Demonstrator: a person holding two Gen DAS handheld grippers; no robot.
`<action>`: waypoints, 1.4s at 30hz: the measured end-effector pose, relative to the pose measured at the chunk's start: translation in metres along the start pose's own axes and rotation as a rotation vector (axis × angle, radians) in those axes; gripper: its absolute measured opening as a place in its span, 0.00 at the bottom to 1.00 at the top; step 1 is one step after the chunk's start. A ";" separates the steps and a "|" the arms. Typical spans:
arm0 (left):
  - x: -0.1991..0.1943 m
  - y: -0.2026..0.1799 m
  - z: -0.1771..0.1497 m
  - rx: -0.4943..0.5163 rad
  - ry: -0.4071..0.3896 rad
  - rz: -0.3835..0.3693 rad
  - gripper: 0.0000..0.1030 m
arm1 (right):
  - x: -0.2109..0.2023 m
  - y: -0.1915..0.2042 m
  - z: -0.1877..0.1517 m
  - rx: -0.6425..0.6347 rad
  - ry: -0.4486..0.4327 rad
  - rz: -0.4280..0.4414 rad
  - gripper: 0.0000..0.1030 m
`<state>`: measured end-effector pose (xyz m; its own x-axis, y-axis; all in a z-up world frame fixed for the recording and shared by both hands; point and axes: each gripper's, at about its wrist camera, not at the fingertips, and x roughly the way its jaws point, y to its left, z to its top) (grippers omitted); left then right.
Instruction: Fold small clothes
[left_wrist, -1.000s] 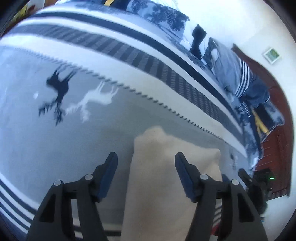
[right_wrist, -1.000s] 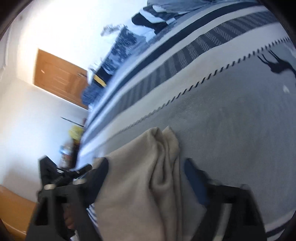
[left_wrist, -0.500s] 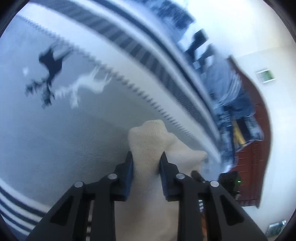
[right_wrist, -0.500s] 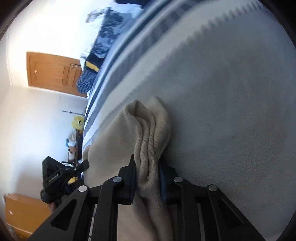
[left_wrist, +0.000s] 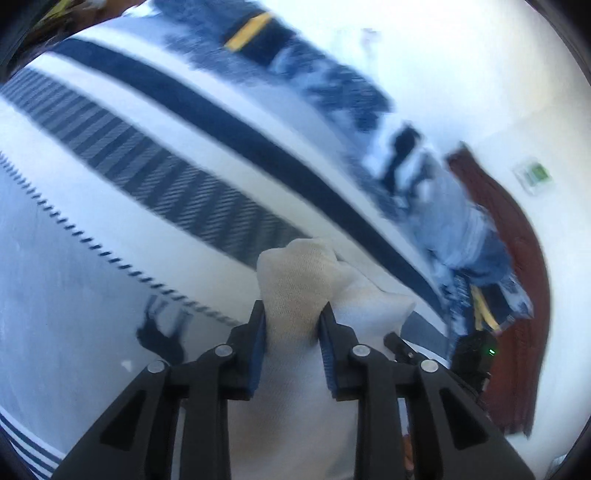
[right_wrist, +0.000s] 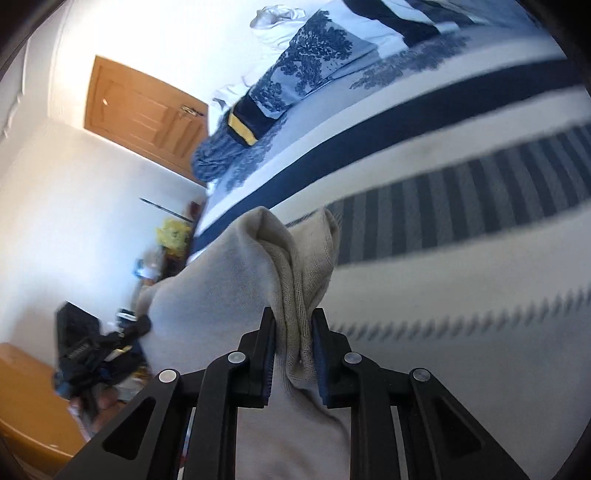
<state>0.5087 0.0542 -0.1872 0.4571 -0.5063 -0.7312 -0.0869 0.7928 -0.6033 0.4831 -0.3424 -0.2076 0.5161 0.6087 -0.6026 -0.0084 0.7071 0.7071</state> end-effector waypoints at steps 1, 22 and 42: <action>0.007 0.005 -0.002 0.007 -0.013 0.050 0.28 | 0.016 -0.001 0.005 -0.009 0.013 -0.038 0.19; -0.019 0.081 -0.201 0.012 0.112 0.004 0.16 | -0.011 -0.034 -0.186 0.226 0.129 0.008 0.05; -0.028 0.099 -0.214 0.003 0.072 -0.006 0.38 | -0.045 -0.038 -0.210 0.234 0.043 -0.019 0.80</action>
<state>0.2984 0.0741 -0.2947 0.3924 -0.5342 -0.7487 -0.0820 0.7905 -0.6070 0.2807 -0.3214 -0.2853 0.4772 0.6141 -0.6287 0.2026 0.6192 0.7586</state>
